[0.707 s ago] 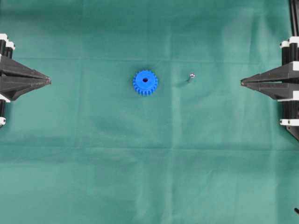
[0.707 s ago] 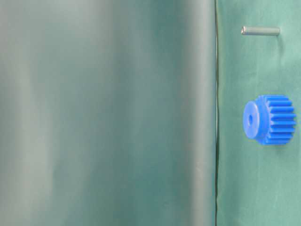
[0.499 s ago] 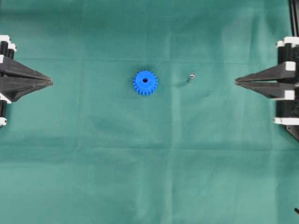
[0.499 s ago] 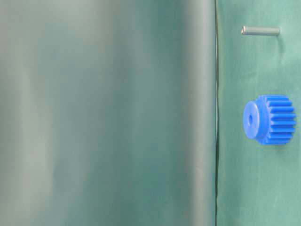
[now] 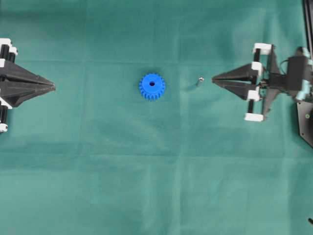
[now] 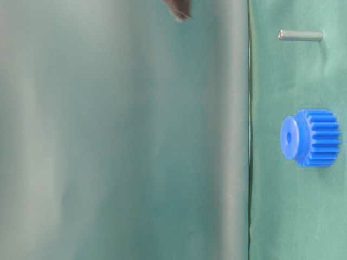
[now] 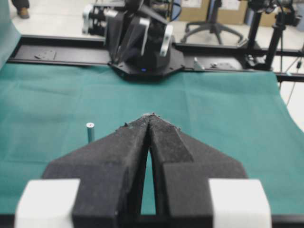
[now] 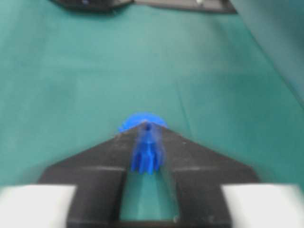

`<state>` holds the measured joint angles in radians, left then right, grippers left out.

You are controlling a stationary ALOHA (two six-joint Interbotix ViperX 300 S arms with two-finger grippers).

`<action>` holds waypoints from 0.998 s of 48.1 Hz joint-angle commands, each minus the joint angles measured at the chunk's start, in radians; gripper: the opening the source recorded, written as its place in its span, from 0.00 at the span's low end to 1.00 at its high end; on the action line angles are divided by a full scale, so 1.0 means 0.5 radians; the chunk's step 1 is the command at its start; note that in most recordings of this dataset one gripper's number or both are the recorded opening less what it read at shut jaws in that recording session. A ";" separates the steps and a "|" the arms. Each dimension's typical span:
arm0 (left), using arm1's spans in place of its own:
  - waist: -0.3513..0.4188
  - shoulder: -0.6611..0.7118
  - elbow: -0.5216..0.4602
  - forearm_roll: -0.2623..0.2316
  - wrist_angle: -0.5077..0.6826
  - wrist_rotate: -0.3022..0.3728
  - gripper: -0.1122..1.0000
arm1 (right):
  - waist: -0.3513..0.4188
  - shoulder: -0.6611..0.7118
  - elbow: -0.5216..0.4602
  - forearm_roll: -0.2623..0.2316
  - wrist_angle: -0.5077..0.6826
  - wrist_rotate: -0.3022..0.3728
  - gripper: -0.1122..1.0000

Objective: Insert the shaft placed at a random location into the center hole of the small gear at another random location.
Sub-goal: 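Move the right gripper left toward the small silver shaft, then lower the right gripper over the shaft and close to grasp it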

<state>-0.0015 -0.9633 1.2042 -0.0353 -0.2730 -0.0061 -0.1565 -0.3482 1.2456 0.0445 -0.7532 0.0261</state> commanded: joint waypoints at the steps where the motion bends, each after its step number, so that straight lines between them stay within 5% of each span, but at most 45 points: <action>1: -0.003 0.006 -0.015 -0.003 -0.015 0.000 0.10 | -0.025 0.178 -0.037 0.055 -0.098 0.003 0.46; 7: -0.003 0.003 -0.009 -0.003 -0.018 0.000 0.10 | -0.052 0.430 -0.071 0.126 -0.196 0.003 0.74; 20: -0.003 0.000 0.000 -0.003 -0.021 0.000 0.10 | -0.080 0.779 -0.123 0.255 -0.353 0.003 0.64; 48: -0.003 0.000 0.018 -0.003 -0.009 -0.003 0.10 | -0.080 0.890 -0.156 0.249 -0.341 0.061 0.59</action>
<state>-0.0015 -0.9664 1.2210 -0.0353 -0.2730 -0.0077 -0.1948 0.0997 1.1827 0.1718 -0.9204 0.0522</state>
